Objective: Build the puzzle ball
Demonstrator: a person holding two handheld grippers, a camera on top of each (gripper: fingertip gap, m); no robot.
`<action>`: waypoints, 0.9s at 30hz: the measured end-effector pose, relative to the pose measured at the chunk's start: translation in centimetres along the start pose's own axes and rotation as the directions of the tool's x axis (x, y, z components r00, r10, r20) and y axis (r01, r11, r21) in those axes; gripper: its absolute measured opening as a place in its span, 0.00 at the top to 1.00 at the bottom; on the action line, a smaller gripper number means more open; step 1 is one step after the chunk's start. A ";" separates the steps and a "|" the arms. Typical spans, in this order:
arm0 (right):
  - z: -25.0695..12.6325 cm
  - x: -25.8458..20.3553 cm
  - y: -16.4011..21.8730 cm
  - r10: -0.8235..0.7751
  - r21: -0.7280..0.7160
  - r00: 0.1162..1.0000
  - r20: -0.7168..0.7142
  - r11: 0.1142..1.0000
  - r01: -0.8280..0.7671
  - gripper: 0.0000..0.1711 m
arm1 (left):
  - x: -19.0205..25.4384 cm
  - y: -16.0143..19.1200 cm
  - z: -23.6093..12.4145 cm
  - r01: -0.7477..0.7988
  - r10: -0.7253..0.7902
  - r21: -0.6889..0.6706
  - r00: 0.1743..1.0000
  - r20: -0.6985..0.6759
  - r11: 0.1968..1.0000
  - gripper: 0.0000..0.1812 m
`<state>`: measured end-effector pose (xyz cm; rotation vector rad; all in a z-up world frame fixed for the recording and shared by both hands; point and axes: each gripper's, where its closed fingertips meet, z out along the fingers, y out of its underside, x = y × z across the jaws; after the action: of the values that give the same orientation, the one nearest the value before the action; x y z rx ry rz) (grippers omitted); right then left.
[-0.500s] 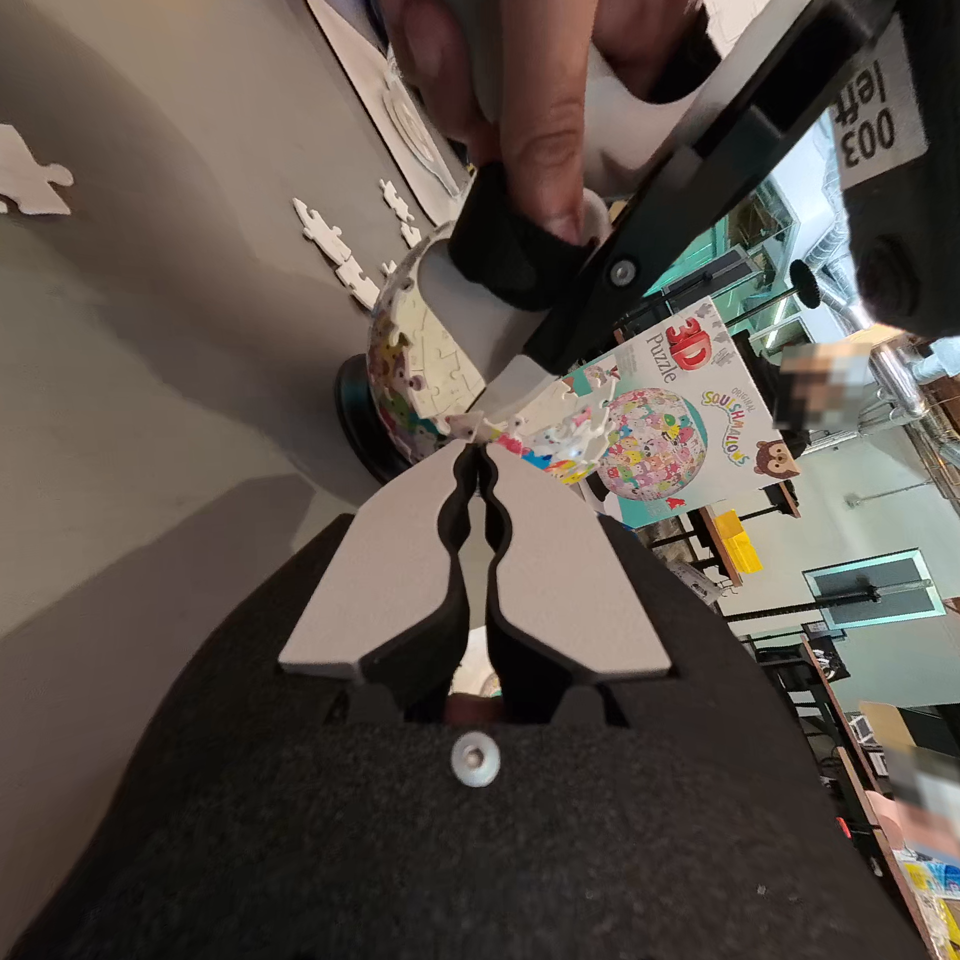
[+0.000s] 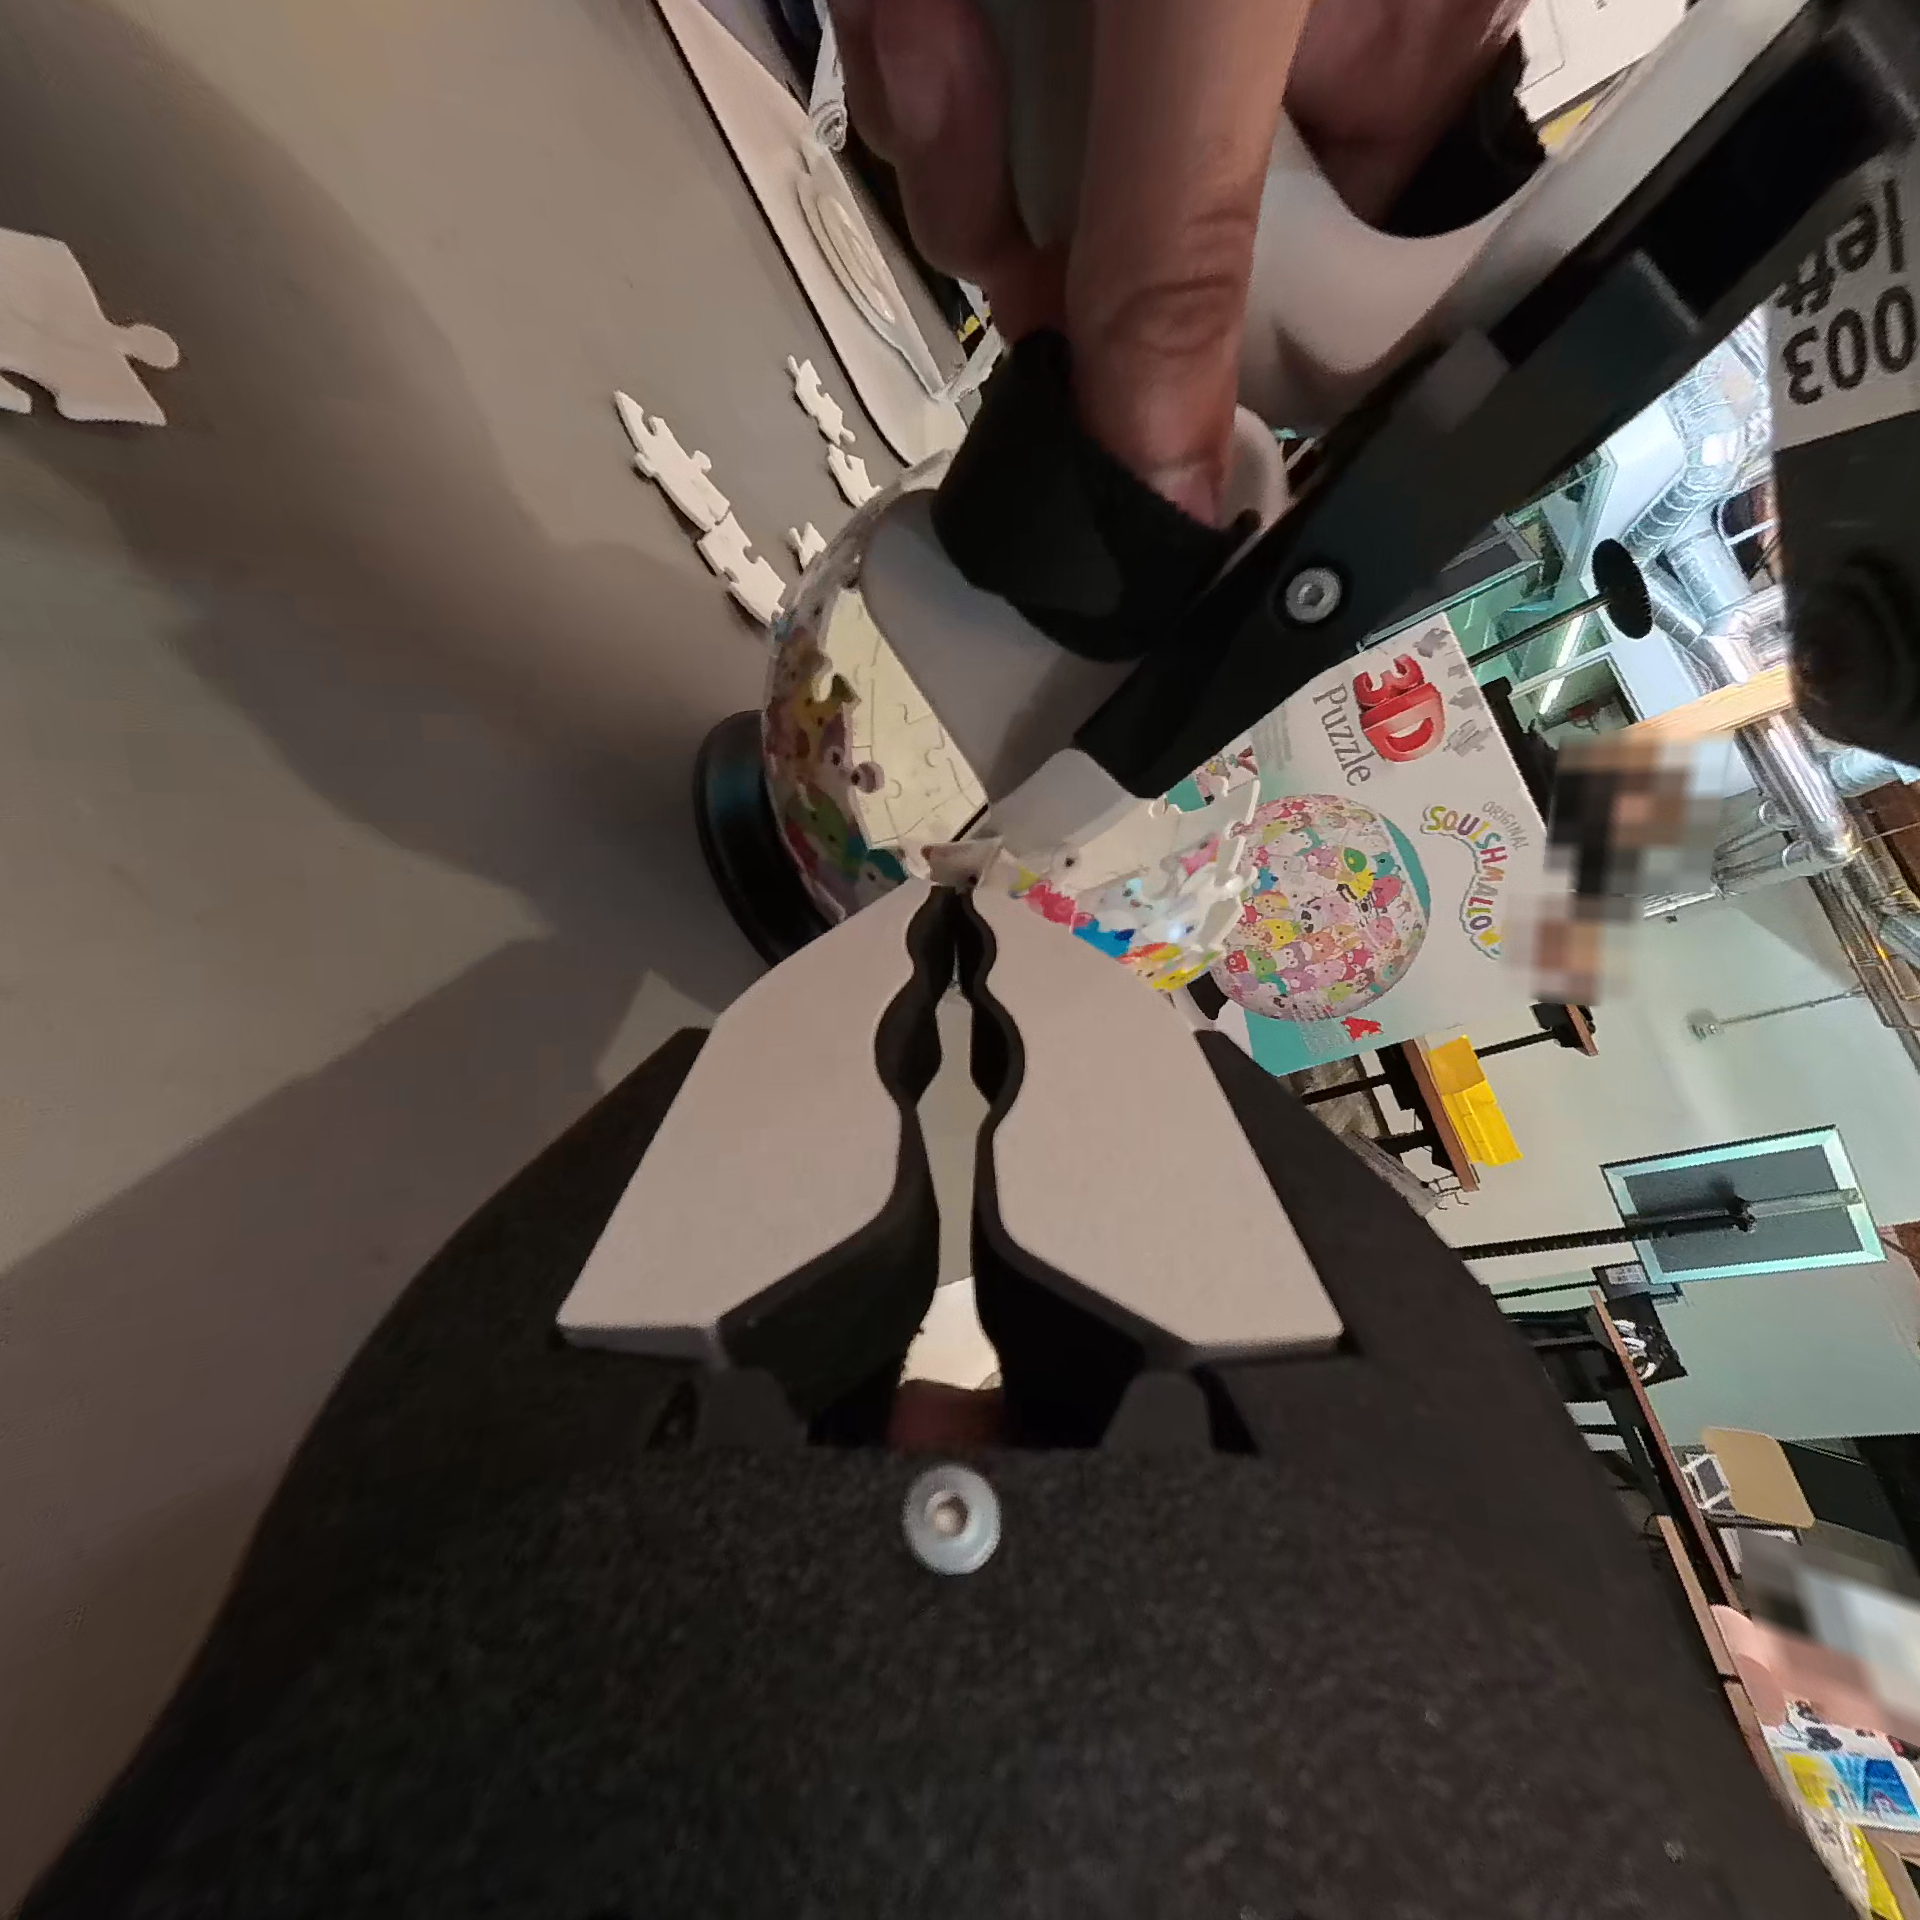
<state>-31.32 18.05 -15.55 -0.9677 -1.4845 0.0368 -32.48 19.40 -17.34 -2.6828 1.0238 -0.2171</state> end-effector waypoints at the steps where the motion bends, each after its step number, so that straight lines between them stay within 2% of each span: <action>1: 0.0 0.0 0.0 0.002 0.000 1.000 0.000 1.000 -0.002 1.00 | 0.0 0.0 0.0 0.003 -0.003 0.001 1.000 -0.004 1.000 1.00; 27: 0.0 0.5 -0.1 0.062 0.026 0.998 -0.004 0.998 -0.062 1.00 | 0.3 -0.1 0.0 -0.024 0.023 -0.017 0.999 -0.028 1.000 1.00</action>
<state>-31.33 18.27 -15.04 -0.9923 -1.4462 0.0982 -32.24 19.28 -17.29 -2.6891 1.0697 -0.2431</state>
